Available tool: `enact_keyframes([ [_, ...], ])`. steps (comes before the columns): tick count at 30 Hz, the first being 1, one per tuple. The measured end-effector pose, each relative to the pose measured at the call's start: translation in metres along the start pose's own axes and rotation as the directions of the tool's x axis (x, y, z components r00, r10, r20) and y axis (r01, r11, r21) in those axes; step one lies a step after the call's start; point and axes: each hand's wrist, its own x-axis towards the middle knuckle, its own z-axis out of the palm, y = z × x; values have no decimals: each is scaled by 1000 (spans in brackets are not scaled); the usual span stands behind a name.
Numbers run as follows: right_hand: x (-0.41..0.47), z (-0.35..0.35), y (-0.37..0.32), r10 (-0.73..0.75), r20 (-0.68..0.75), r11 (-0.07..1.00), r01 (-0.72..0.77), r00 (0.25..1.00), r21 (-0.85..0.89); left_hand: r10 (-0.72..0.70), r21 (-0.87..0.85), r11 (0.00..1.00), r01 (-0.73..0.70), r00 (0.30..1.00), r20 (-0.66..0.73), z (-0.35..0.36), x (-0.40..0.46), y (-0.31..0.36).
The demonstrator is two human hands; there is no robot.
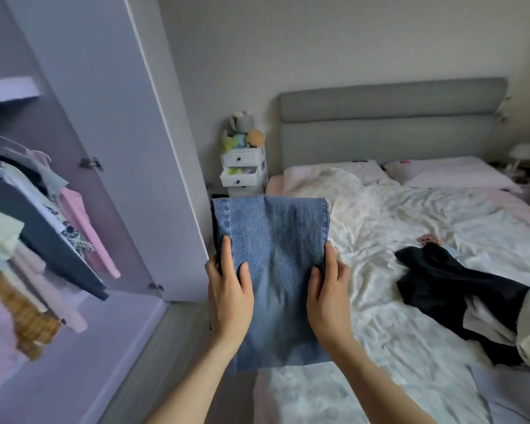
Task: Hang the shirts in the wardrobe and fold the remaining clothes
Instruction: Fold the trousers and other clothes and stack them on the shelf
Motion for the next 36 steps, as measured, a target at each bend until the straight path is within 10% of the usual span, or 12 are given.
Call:
enact_keyframes([
  [14,13,206,-291,-209,-86,934,225,974,279,175,96,983,-155,947,-270,-285,190,-97],
  [36,294,411,-376,-486,-155,699,490,860,521,266,178,964,-198,745,-612,-246,496,-135],
])
